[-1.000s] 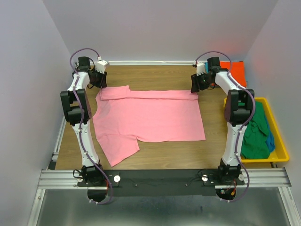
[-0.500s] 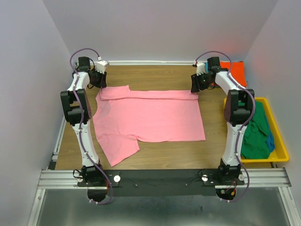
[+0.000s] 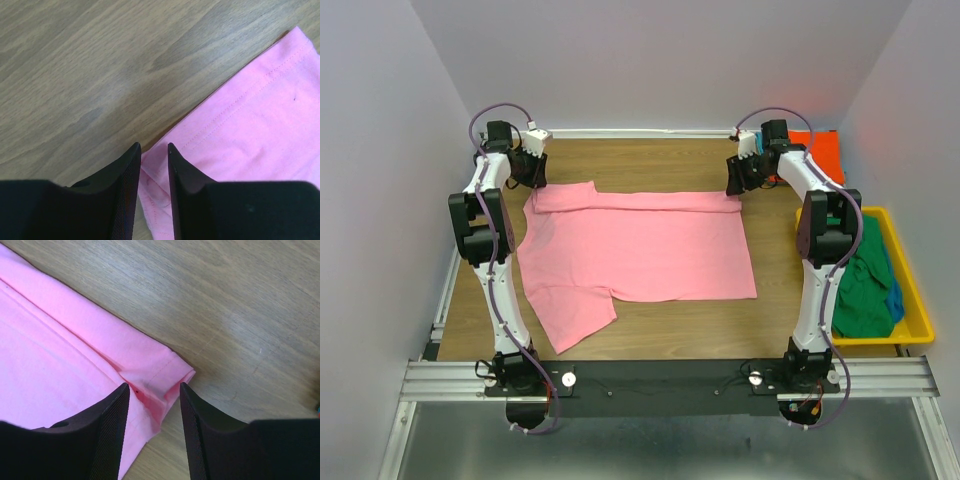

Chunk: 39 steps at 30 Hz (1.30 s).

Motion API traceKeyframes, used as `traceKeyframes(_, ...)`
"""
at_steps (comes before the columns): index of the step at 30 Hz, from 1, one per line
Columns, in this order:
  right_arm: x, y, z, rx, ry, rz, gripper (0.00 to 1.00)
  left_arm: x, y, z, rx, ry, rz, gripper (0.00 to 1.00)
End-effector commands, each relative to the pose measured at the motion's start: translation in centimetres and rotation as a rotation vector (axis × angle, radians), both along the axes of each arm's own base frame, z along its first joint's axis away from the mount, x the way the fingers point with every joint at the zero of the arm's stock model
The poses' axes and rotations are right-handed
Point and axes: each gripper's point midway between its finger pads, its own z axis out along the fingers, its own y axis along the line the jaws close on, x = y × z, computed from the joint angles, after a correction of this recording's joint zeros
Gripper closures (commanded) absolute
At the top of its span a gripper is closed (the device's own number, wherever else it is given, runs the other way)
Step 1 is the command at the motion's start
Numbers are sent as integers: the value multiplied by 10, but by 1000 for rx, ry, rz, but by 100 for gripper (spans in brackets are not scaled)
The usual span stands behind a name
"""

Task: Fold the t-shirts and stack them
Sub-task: Fold the tshirt

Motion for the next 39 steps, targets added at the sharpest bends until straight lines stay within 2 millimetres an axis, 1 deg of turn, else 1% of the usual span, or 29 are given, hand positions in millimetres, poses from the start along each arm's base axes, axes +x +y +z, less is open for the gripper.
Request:
traceKeyframes(1, -4, 3, -4, 4, 29, 7, 48, -6, 4, -10, 17, 36, 15, 64)
traceKeyframes(5, -10, 4, -9, 9, 47, 11, 48, -7, 4, -10, 17, 39, 15, 69)
traceKeyframes(7, -13, 4, -13, 8, 59, 13, 49, -8, 3, -9, 16, 37, 13, 74)
traceKeyframes(8, -14, 4, -12, 10, 59, 13, 49, -8, 4, -6, 17, 32, 13, 77)
traceKeyframes(9, -15, 4, -13, 7, 61, 15, 49, -7, 2, -3, 15, 25, 9, 83)
traceKeyframes(10, -15, 4, -11, 6, 57, 16, 49, -8, 3, -2, 14, 24, 10, 85)
traceKeyframes(11, -16, 3, -11, 2, 58, 18, 50, -7, 2, 4, 15, 11, 6, 88)
traceKeyframes(12, -17, 3, -10, 4, 58, 18, 50, -8, -1, 8, 8, 3, -5, 95)
traceKeyframes(13, -17, 3, -9, 3, 54, 20, 50, -9, -1, 10, 5, 2, -5, 99)
traceKeyframes(14, -19, 2, -9, 2, 58, 20, 50, -9, -2, 14, 1, -4, -9, 100)
traceKeyframes(16, -21, 3, -7, 0, 57, 22, 50, -14, -5, 22, -8, -16, -22, 100)
traceKeyframes(19, -27, 2, -10, -3, 70, 27, 51, -20, -9, 33, -14, -36, -38, 100)
traceKeyframes(20, -29, 3, -10, -3, 72, 30, 51, -22, -9, 42, -12, -53, -42, 100)
traceKeyframes(21, -31, 2, -12, -5, 79, 29, 51, -27, -11, 39, -17, -44, -49, 100)
traceKeyframes(23, -34, 1, -11, -7, 80, 33, 52, -31, -12, 43, -10, -53, -61, 100)
traceKeyframes(25, -36, 1, -14, -11, 86, 34, 52, -37, -14, 48, -9, -62, -73, 100)
traceKeyframes(26, -36, 0, -14, -13, 85, 35, 53, -39, -15, 55, -4, -76, -83, 100)
traceKeyframes(28, -38, -1, -15, -21, 88, 37, 54, -47, -17, 53, -8, -70, -100, 100)
traceKeyframes(29, -39, -2, -17, -24, 92, 37, 54, -49, -18, 58, -6, -77, -108, 100)
traceKeyframes(31, -41, -3, -16, -30, 91, 39, 56, -60, -22, 52, -3, -61, -142, 100)
traceKeyframes(32, -42, -2, -17, -30, 92, 40, 57, -64, -21, 55, 3, -64, -153, 100)
traceKeyframes(33, -42, -3, -16, -33, 90, 40, 60, -73, -23, 49, 13, -48, -181, 100)
traceKeyframes(34, -44, -3, -16, -35, 92, 43, 63, -77, -23, 53, 22, -57, -194, 100)
traceKeyframes(36, -45, -4, -16, -40, 91, 44, 68, -89, -24, 50, 35, -44, -221, 100)
traceKeyframes(37, -46, -4, -15, -41, 89, 46, 70, -97, -25, 45, 44, -36, -254, 100)
traceKeyframes(39, -49, -6, -16, -48, 92, 50, 73, -111, -27, 46, 47, -23, -297, 100)
